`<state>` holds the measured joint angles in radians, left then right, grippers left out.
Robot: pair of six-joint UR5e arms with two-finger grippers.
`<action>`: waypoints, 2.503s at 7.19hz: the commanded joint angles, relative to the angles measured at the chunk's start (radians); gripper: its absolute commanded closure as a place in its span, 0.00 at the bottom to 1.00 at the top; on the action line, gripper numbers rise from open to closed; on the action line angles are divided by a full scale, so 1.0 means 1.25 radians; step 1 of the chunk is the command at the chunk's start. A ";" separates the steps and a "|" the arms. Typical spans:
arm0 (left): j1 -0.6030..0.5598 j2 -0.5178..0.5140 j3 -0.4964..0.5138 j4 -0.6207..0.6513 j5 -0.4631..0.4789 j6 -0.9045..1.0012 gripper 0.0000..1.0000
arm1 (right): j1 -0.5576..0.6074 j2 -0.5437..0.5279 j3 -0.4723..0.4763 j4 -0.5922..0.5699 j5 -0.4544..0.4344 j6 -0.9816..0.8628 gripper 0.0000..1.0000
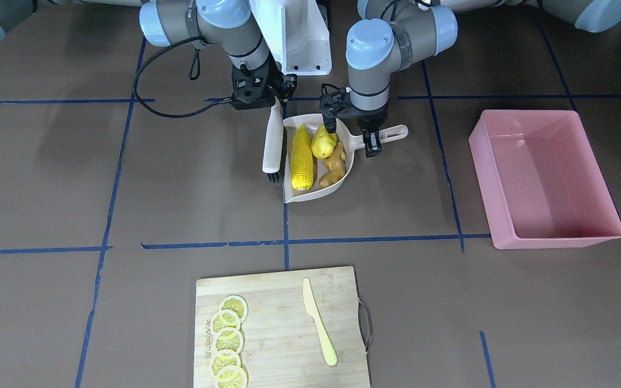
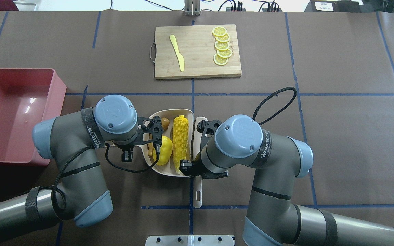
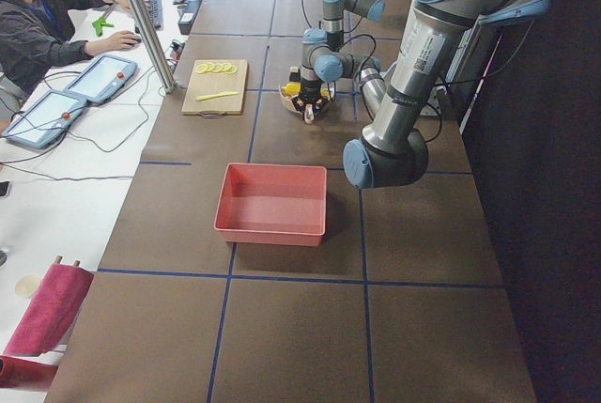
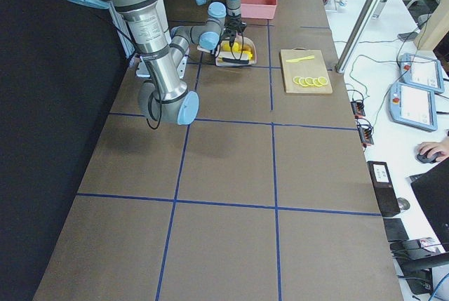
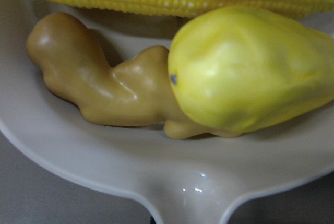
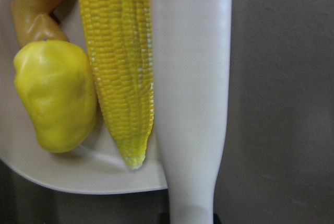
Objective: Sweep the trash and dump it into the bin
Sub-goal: 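Push the vegetables deeper into the dustpan with the brush, then withdraw it, then lift the loaded dustpan with the left gripper and carry it over the pink bin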
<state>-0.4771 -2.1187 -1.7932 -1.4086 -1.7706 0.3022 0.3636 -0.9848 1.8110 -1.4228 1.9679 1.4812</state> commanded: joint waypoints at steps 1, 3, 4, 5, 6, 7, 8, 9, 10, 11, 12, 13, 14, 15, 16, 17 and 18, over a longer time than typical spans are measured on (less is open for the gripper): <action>0.000 -0.001 0.000 -0.001 -0.001 0.000 1.00 | 0.015 -0.005 0.031 -0.076 0.010 -0.008 1.00; -0.001 -0.001 0.000 -0.005 -0.002 0.000 1.00 | 0.027 -0.018 0.031 -0.085 0.010 -0.017 1.00; -0.001 0.000 0.000 -0.007 -0.002 0.000 1.00 | 0.027 -0.024 0.028 -0.091 0.010 -0.022 1.00; -0.002 0.000 0.000 -0.012 -0.002 0.001 1.00 | 0.026 -0.021 0.026 -0.093 0.009 -0.028 1.00; -0.002 0.000 -0.001 -0.013 -0.002 0.001 1.00 | 0.026 -0.022 0.026 -0.093 0.009 -0.028 1.00; -0.004 0.000 -0.001 -0.013 -0.003 -0.001 1.00 | 0.031 -0.025 0.027 -0.106 0.009 -0.029 1.00; -0.005 0.001 -0.004 -0.027 -0.003 -0.021 1.00 | 0.033 -0.025 0.032 -0.140 0.009 -0.059 1.00; -0.010 0.005 -0.004 -0.049 -0.005 -0.023 1.00 | 0.037 -0.026 0.038 -0.160 0.005 -0.073 1.00; -0.015 0.006 -0.004 -0.061 -0.013 -0.048 1.00 | 0.047 -0.028 0.042 -0.163 0.005 -0.085 1.00; -0.023 0.011 -0.004 -0.084 -0.059 -0.078 1.00 | 0.049 -0.033 0.041 -0.163 0.005 -0.088 1.00; -0.038 0.020 -0.004 -0.111 -0.091 -0.081 1.00 | 0.053 -0.039 0.042 -0.163 0.005 -0.090 1.00; -0.050 0.036 -0.004 -0.155 -0.110 -0.081 1.00 | 0.054 -0.040 0.042 -0.163 -0.001 -0.106 1.00; -0.072 0.061 -0.004 -0.210 -0.151 -0.080 1.00 | 0.055 -0.041 0.043 -0.163 -0.002 -0.107 1.00; -0.095 0.086 -0.005 -0.271 -0.192 -0.077 1.00 | 0.058 -0.043 0.046 -0.163 -0.002 -0.108 1.00; -0.118 0.093 -0.005 -0.290 -0.226 -0.070 1.00 | 0.059 -0.049 0.046 -0.163 -0.004 -0.112 1.00; -0.143 0.094 -0.005 -0.292 -0.257 -0.069 1.00 | 0.059 -0.053 0.045 -0.163 -0.012 -0.122 1.00; -0.173 0.094 -0.005 -0.289 -0.290 -0.068 1.00 | 0.059 -0.055 0.045 -0.163 -0.017 -0.125 1.00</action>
<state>-0.6512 -2.0046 -1.7993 -1.7653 -2.0834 0.2150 0.4366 -1.0490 1.8674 -1.6260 1.9550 1.3325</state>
